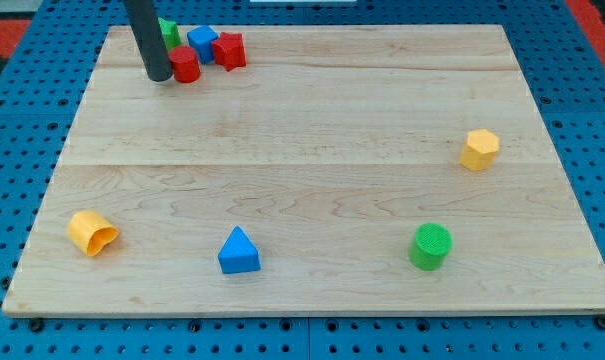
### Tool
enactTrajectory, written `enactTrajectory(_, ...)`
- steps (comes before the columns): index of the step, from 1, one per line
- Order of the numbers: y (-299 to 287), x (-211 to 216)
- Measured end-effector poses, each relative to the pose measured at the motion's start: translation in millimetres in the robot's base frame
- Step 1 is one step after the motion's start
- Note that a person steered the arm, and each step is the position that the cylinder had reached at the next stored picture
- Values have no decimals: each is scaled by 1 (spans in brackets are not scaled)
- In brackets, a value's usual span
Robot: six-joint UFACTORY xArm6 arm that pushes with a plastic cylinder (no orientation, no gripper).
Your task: Push the red circle into the red star
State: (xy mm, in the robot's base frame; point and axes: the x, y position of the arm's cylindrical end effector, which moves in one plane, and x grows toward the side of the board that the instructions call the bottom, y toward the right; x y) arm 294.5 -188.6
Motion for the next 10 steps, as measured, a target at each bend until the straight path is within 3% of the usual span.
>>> enactTrajectory(3, 2, 3)
enactTrajectory(7, 238, 42)
enactTrajectory(8, 246, 42)
enactTrajectory(9, 307, 32)
enactTrajectory(10, 404, 29)
